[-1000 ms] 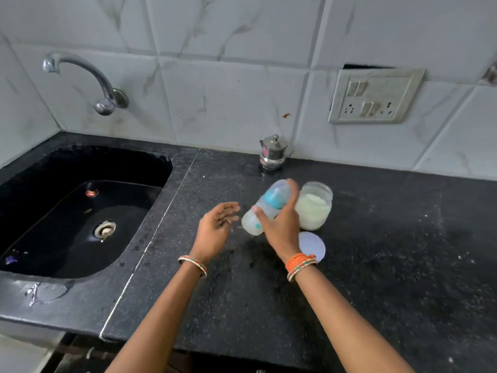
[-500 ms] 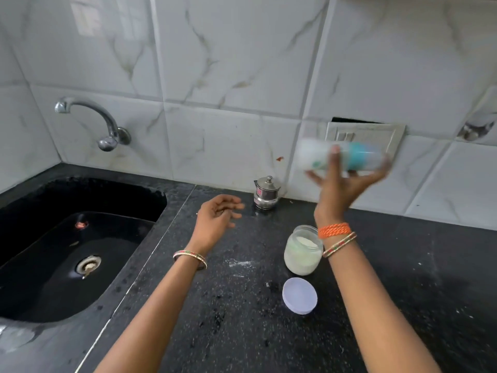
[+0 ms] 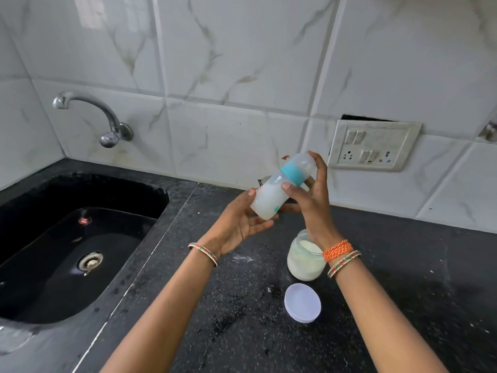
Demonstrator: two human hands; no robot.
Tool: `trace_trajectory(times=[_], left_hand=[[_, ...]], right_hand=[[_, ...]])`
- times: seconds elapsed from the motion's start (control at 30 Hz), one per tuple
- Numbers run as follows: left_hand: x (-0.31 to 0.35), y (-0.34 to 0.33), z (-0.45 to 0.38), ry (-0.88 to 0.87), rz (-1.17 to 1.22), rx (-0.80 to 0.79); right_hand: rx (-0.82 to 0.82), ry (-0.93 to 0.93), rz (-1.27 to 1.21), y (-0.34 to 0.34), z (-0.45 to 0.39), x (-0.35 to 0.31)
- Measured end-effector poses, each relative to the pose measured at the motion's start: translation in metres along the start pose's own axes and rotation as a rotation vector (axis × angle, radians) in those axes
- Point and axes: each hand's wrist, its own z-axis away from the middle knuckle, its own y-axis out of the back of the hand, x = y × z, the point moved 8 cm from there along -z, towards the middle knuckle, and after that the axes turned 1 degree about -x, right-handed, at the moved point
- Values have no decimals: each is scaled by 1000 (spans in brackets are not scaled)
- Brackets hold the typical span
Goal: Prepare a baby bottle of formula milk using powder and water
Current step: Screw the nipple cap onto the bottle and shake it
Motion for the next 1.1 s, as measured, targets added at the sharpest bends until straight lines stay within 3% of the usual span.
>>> trace_trajectory(times=[0.2,0.3,0.4,0.47,0.57,0.6,0.63,0.73,0.77,0.9,0.93,1.0,1.03,1.1], left_hand=[[5,7,3,-113,55,3],[6,1,8,-158,-48,24],[-1,2,11,-177,-254,41],[-6,7,14,-145,-381,6],[-6,33,19,-109,-375,69],[-4,43,20,-106,-359,116],[-2,51,20,-104,-357,160],[8,56,13,-125,-348,209],[11,54,10,-138,-339,213],[19,45,6,-190,-274,217],[19,43,5,-185,-282,207],[21,40,3,-173,-304,194],[22,39,3,-171,-296,193],[23,39,3,-179,-250,191]], right_hand=[[-21,25,168,-10,-7,-8],[-6,132,360,-16,-5,-11],[-35,118,456,-18,-14,-17],[92,86,268,3,-24,-32],[601,123,-453,54,-21,-54],[692,196,-536,61,-17,-59],[693,230,-496,58,-14,-65],[266,227,0,11,-11,-71],[232,266,62,7,-9,-70],[562,477,-305,25,15,-80],[487,486,-213,17,16,-82],[185,439,142,-11,12,-75],[146,429,202,-14,15,-73],[341,464,9,0,21,-76]])
